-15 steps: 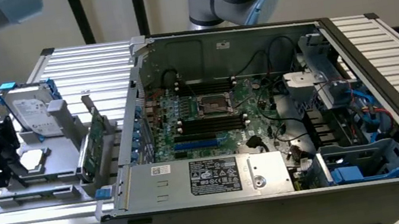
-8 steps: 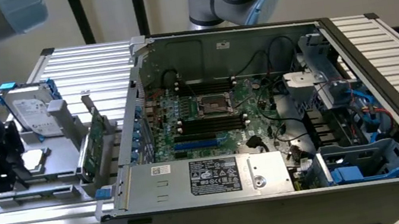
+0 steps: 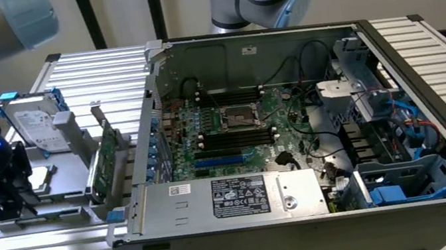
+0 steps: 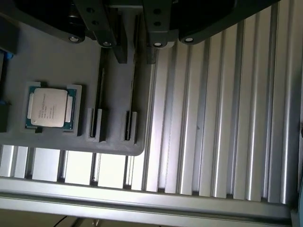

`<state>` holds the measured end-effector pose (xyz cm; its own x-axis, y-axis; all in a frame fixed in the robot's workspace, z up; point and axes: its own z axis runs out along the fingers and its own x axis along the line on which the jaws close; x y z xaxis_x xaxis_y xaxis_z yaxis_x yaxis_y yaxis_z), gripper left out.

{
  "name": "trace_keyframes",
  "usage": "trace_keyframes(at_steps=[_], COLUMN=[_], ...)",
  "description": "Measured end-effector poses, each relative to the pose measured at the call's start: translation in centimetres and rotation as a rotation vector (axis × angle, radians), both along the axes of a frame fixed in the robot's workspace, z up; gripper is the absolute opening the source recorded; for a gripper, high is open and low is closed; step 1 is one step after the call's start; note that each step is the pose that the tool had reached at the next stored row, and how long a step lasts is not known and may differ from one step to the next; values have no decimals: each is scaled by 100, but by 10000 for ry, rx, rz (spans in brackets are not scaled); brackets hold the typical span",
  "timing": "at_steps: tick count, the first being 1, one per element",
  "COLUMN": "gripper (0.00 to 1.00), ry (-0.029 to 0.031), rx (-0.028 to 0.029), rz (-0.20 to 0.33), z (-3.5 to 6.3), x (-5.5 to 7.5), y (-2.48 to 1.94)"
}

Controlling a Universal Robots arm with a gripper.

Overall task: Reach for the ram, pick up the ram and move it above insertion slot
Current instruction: 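Pick up the ram and move it above insertion slot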

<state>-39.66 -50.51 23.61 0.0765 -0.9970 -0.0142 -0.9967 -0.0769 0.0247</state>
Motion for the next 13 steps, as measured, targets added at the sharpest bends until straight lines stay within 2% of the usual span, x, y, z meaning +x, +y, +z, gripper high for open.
trace_keyframes(at_steps=[13], gripper=[31], ry=[0], rx=[0], rz=[-324], z=[-237], x=[-5], y=[1])
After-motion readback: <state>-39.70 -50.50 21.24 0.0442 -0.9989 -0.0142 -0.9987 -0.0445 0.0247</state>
